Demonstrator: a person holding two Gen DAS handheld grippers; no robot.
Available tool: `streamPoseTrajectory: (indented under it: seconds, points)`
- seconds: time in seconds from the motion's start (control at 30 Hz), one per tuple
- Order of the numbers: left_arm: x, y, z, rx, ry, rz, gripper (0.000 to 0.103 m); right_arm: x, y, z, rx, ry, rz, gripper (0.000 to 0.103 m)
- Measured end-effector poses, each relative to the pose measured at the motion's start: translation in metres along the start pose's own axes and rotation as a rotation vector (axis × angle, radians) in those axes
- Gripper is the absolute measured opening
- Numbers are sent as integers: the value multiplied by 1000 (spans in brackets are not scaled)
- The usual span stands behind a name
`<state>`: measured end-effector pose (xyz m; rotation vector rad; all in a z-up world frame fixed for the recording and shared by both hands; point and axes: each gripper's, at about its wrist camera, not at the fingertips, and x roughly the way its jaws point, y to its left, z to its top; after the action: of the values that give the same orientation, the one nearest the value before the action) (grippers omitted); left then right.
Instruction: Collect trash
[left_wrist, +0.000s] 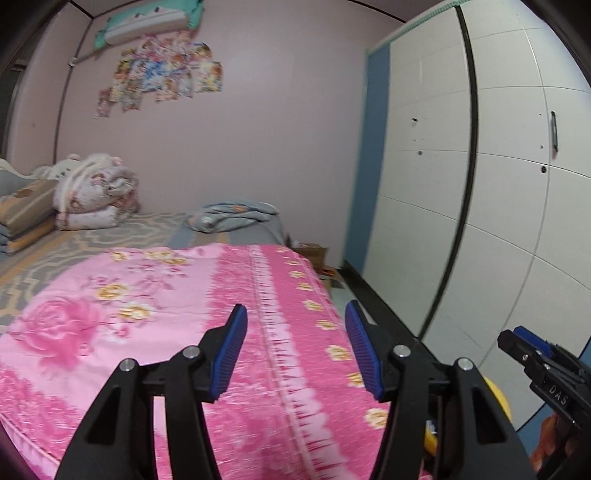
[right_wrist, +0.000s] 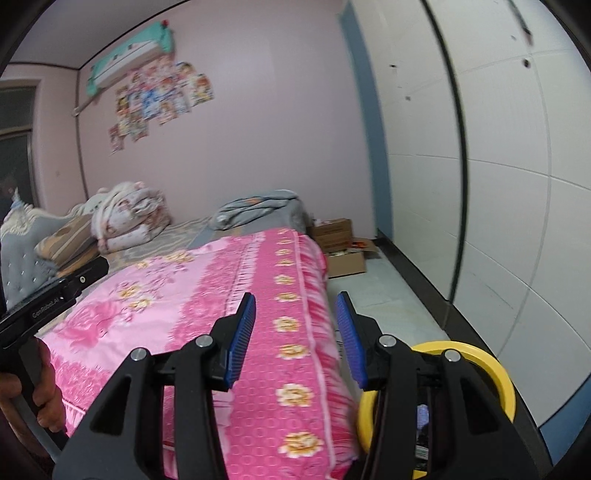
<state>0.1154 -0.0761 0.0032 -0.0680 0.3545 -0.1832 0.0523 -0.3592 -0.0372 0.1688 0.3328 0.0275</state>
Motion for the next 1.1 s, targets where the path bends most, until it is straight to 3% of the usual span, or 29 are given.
streamPoseTrajectory:
  seconds: [0.3, 0.37, 0.47, 0.53, 0.73, 1.1]
  points:
    - [-39, 52, -22, -27, -8, 85, 62, 4, 53, -16, -50, 45, 69, 50]
    - [-46, 60, -28, -40, -11, 100, 70, 5, 59, -22, -53, 54, 78, 56]
    - [-53, 64, -35, -52, -15, 111, 72, 2, 67, -29, -54, 56, 85, 66]
    - [-59, 68, -40, -63, -18, 117, 80, -1, 68, -31, -46, 49, 85, 78]
    - [-78, 68, -50, -85, -46, 134, 92, -15, 67, -37, -19, -2, 63, 93]
    - [-98, 68, -54, -115, -88, 128, 95, -24, 55, -43, 7, -49, 20, 95]
